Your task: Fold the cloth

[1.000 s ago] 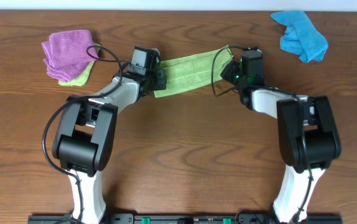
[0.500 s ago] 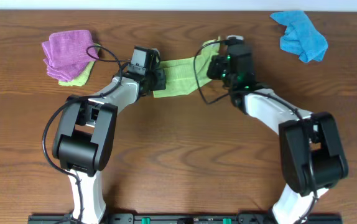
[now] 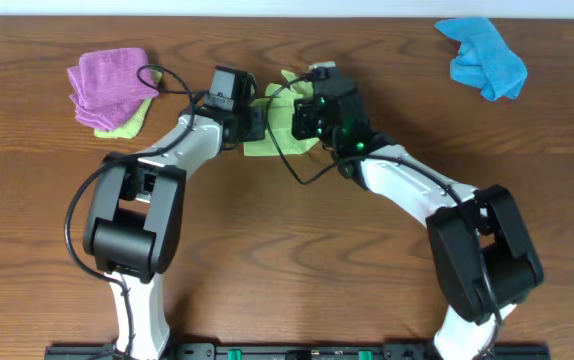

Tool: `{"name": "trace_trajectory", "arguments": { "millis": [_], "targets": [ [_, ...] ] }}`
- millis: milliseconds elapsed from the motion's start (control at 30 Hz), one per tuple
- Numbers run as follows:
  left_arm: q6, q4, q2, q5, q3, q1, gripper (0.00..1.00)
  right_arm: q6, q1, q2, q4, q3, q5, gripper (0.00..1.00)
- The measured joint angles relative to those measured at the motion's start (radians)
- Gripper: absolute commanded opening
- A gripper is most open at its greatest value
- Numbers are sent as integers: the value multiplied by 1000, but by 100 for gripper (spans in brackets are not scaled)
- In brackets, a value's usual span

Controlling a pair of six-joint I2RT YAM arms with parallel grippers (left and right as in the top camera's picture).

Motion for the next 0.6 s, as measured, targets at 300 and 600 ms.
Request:
{"name": "trace_trajectory", "arguments": {
  "millis": [300,600],
  "targets": [
    [42,-40,-24,-8,80,63,6,-24,20,0,-32,36,2,1],
    [69,-57,-85,-24,88,110,6,-39,64,1,-33,36,11,1]
  ]
}}
